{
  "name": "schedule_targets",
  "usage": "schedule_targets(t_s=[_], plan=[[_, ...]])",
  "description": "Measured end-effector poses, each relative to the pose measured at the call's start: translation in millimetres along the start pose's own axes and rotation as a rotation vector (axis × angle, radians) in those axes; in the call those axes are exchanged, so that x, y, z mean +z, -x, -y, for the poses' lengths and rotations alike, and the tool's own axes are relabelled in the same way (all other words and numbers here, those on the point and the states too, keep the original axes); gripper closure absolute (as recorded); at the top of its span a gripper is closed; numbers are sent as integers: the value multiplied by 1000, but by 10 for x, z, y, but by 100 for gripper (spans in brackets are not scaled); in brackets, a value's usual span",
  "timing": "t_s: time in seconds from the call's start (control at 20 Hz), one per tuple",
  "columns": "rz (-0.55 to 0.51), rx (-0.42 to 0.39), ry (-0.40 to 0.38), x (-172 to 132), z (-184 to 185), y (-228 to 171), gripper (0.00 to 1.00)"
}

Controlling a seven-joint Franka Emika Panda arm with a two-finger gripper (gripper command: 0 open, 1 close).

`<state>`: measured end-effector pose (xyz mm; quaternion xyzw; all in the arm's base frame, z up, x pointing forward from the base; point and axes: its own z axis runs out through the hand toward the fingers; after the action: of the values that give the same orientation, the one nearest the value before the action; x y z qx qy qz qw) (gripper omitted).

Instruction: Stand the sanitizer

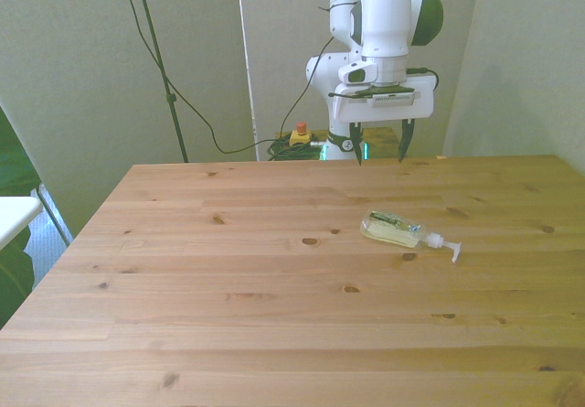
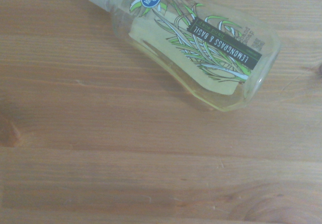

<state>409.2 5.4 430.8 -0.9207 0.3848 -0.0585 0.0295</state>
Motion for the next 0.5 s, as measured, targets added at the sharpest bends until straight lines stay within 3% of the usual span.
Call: schedule_targets(t_s=[0.25,0.5], plan=[[-23,-1,33,4,42,-134,0],[-59,-63,82,-106,414,-510,0]])
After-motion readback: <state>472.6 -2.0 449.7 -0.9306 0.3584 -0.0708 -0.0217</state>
